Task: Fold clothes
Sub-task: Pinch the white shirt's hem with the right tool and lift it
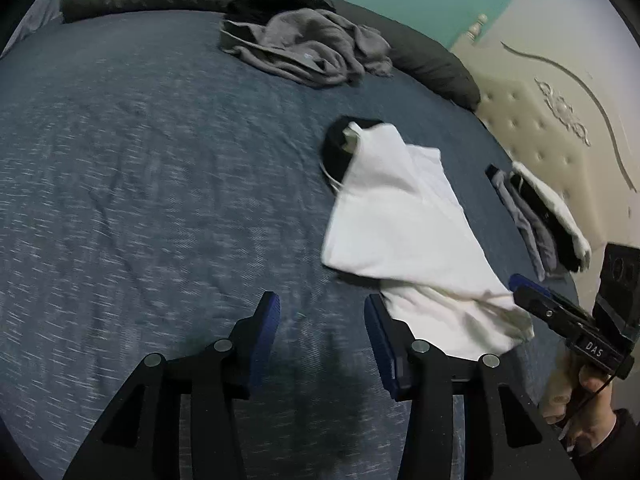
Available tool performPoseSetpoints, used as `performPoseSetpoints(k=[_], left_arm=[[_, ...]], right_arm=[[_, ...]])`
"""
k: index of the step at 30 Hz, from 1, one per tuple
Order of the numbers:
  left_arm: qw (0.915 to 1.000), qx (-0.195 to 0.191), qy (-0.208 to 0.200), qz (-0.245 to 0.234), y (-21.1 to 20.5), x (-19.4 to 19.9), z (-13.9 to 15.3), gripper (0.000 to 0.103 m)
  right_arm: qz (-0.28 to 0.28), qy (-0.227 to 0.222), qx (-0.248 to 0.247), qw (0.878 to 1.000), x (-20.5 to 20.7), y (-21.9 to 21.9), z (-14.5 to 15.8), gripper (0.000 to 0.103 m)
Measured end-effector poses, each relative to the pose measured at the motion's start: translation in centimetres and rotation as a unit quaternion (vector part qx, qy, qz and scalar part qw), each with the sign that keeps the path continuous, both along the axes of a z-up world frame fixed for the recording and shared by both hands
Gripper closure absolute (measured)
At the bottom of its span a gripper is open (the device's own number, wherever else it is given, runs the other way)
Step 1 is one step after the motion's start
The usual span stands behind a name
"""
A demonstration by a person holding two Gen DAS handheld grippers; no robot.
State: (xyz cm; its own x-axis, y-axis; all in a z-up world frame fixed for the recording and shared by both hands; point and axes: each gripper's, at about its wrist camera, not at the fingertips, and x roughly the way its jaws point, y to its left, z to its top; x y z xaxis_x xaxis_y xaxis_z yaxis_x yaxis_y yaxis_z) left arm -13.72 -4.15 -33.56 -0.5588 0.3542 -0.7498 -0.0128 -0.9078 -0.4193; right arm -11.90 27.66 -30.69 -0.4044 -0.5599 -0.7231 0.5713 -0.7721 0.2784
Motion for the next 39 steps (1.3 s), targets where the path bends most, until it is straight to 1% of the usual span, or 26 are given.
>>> performPoseSetpoints(k=[2,5,8,11,17,21,22,23,26,28,33,36,39], left_arm=[[0.9999,-0.003,0.003,0.01,-1.1,-0.1,0.3,0.053],[0.9996,-0.007,0.004,0.026,-2.8,-0.2,0.5,0.052],[0.9992,0.001,0.008,0.038,-4.4,-0.3,0.8,0.052],[0.9987,0.018,0.008,0.048,-5.6,-0.3,0.5,0.051],[0.9971,0.033,0.001,0.069,-7.5,-0.2,-0.3,0.051],[0.9965,0.045,-0.001,0.07,-7.9,-0.4,-0.5,0.051],[0.9966,0.047,-0.001,0.069,-7.9,-0.4,-0.5,0.051],[0.9966,0.046,0.0,0.068,-7.9,-0.4,-0.5,0.051],[0.9964,0.05,-0.002,0.068,-7.9,-0.4,-0.5,0.051],[0.9964,0.05,-0.004,0.068,-7.9,-0.5,-0.6,0.051],[0.9968,0.048,-0.003,0.064,-7.6,-0.6,-0.6,0.051],[0.9972,0.046,-0.004,0.06,-7.3,-0.6,-0.7,0.051],[0.9975,0.043,-0.006,0.056,-7.0,-0.7,-0.8,0.051]], right_arm=[[0.021,0.003,0.024,0.999,-0.6,-2.6,-0.2,0.066],[0.051,0.004,0.064,0.997,-1.1,-6.1,-1.2,0.066],[0.075,0.003,0.1,0.992,-1.3,-9.1,-2.4,0.066],[0.092,-0.004,0.102,0.991,-1.5,-11.2,-3.5,0.066],[0.112,0.0,0.145,0.983,-1.9,-14.7,-5.7,0.066],[0.119,0.005,0.175,0.977,-2.1,-16.0,-6.9,0.066],[0.119,0.006,0.181,0.976,-2.1,-16.2,-7.1,0.07],[0.119,0.006,0.188,0.975,-2.2,-16.3,-7.4,0.078],[0.113,0.007,0.185,0.976,-2.4,-16.0,-7.3,0.095],[0.11,0.011,0.176,0.978,-2.5,-15.5,-6.8,0.099],[0.092,0.02,0.157,0.983,-3.1,-13.9,-5.1,0.1],[0.069,0.021,0.122,0.99,-4.1,-12.3,-3.1,0.1],[0.041,0.036,0.099,0.994,-5.3,-10.0,-0.5,0.101]])
